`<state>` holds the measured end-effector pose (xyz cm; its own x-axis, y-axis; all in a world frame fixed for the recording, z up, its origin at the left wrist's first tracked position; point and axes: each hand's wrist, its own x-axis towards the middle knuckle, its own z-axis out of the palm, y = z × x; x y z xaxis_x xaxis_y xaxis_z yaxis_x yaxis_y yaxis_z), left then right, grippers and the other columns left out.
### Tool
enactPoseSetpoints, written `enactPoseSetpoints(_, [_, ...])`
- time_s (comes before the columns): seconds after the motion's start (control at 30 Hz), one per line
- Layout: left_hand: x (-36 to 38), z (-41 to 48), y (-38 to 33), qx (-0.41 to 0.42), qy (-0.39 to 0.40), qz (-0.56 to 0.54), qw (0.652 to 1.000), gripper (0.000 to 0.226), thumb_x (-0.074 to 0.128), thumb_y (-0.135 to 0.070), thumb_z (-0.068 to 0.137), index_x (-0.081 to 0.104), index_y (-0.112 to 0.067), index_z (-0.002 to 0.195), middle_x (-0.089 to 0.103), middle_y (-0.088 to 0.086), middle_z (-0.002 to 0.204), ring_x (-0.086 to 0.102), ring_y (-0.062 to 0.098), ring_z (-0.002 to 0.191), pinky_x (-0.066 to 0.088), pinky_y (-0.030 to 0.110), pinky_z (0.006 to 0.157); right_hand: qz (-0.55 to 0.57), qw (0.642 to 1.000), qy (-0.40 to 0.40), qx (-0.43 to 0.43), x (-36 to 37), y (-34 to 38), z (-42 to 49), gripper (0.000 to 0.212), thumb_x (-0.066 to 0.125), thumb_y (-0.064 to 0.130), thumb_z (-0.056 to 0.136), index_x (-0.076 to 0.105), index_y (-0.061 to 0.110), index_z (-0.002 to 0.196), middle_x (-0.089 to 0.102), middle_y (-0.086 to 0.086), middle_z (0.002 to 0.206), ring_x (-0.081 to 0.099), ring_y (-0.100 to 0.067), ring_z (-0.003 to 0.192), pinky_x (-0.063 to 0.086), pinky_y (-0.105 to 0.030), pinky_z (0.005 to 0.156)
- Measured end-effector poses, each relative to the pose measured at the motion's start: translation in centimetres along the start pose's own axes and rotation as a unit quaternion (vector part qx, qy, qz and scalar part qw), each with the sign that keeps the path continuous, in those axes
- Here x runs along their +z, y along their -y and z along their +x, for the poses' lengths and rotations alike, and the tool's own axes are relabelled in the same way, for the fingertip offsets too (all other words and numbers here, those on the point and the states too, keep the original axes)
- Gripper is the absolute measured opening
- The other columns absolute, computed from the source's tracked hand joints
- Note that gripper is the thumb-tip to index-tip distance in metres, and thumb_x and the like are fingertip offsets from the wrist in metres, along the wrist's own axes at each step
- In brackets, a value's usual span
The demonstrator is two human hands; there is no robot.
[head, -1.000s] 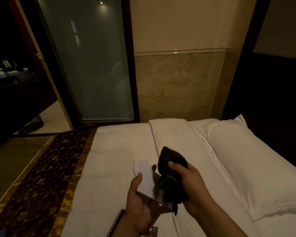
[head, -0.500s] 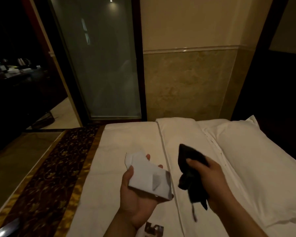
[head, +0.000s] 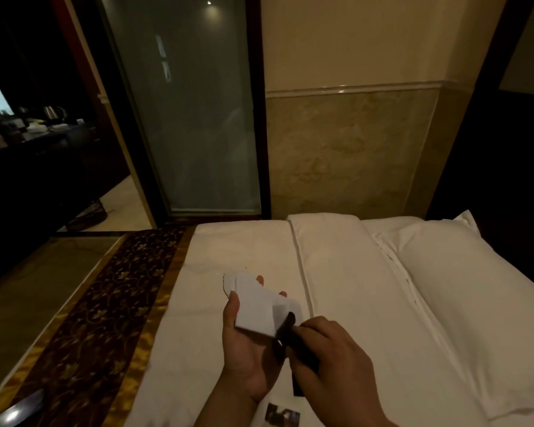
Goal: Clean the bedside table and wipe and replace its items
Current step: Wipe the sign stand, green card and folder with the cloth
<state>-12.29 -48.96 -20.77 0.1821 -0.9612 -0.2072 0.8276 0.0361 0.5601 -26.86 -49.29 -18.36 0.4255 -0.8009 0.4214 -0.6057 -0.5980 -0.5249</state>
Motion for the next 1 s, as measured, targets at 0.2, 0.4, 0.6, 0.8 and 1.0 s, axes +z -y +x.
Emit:
enactPoseSetpoints(0.2, [-0.1, -0.2, 1.7, -0.027, -0.016, 0.004, 0.999, 0.052, 0.069, -0.051, 0.078, 0.074, -0.019, 0.118, 0.074, 0.012, 0.112, 0.07, 0.029, 0.108, 0.056, 0.043, 0.085, 0.06, 0.998, -0.003, 0.001, -0.1, 1.9, 2.3, 0.032, 0.05, 0.041, 0.087, 0.061, 0.042, 0.117, 0.057, 0.024, 0.099, 0.052, 0.001, 0.091, 0.047, -0.015, 0.07])
enactPoseSetpoints(0.4, [-1.8, 0.6, 1.3, -0.02, -0.006, -0.001, 1.0, 0.044, 0.081, -0.051, 0.067, 0.079, -0.029, 0.105, 0.075, 0.01, 0.104, 0.074, 0.024, 0.094, 0.06, 0.038, 0.074, 0.071, 0.994, 0.085, -0.016, 0.5, 1.7, 0.6, 0.042, 0.049, 0.047, 0.086, 0.05, 0.052, 0.127, 0.053, 0.026, 0.116, 0.052, 0.004, 0.101, 0.049, -0.018, 0.08])
enactPoseSetpoints(0.6, [-2.8, 0.5, 2.1, -0.089, -0.046, 0.089, 0.991, 0.07, 0.069, -0.067, 0.061, 0.078, -0.018, 0.109, 0.073, 0.019, 0.111, 0.07, 0.037, 0.104, 0.056, 0.049, 0.085, 0.099, 0.991, 0.049, 0.076, 0.7, -0.5, 0.0, 0.034, 0.049, 0.047, 0.083, 0.06, 0.043, 0.115, 0.054, 0.028, 0.111, 0.059, 0.003, 0.094, 0.053, -0.021, 0.074])
enactPoseSetpoints(0.8, [-3.5, 0.5, 3.5, -0.085, -0.13, 0.201, 0.967, 0.039, 0.068, -0.041, 0.086, 0.074, -0.016, 0.115, 0.075, 0.016, 0.109, 0.069, 0.039, 0.104, 0.057, 0.045, 0.082, 0.37, 0.887, 0.104, 0.255, 1.6, -2.5, -0.3, 0.019, 0.063, 0.032, 0.08, 0.072, 0.035, 0.097, 0.074, 0.003, 0.088, 0.072, -0.019, 0.076, 0.059, -0.044, 0.075])
enactPoseSetpoints(1.0, [-5.1, 1.0, 3.8, -0.06, -0.205, 0.196, 0.957, 0.041, 0.061, 0.006, 0.09, 0.06, -0.004, 0.13, 0.07, 0.019, 0.113, 0.069, 0.034, 0.101, 0.057, 0.042, 0.082, 0.487, 0.793, 0.06, 0.36, 0.8, -4.9, -0.5, 0.017, 0.062, 0.009, 0.09, 0.075, 0.02, 0.085, 0.072, -0.023, 0.08, 0.068, -0.038, 0.062, 0.059, -0.045, 0.058])
